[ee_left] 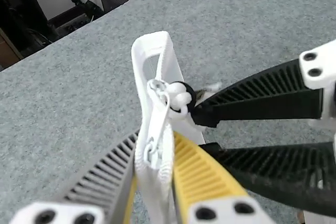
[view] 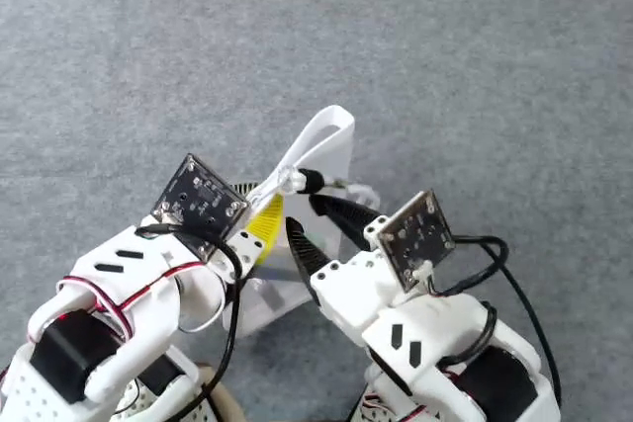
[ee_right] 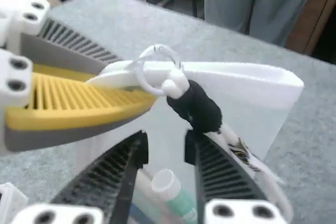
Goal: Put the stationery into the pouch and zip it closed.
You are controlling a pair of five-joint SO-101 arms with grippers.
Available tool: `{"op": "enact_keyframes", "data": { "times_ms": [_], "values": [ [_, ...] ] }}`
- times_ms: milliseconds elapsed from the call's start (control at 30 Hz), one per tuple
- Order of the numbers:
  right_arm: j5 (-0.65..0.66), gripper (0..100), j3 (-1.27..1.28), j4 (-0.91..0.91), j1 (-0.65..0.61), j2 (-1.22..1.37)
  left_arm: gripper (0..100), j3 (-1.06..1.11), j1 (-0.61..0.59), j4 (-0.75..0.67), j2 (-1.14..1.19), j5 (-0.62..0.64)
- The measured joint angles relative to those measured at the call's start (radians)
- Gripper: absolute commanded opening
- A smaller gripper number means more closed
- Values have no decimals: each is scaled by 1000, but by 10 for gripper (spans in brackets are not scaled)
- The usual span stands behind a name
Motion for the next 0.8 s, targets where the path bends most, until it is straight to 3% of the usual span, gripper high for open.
{"op": "enact_keyframes", "data": {
  "times_ms": [233, 600, 800],
  "values": [
    [0, 160, -38, 18, 0, 0, 28, 0, -8, 41, -5, 2],
    [0, 159, -238, 226, 3, 0, 28, 0, -8, 46, -6, 2],
    [0, 159, -167, 137, 3, 0, 28, 0, -8, 46, -6, 2]
  ]
}}
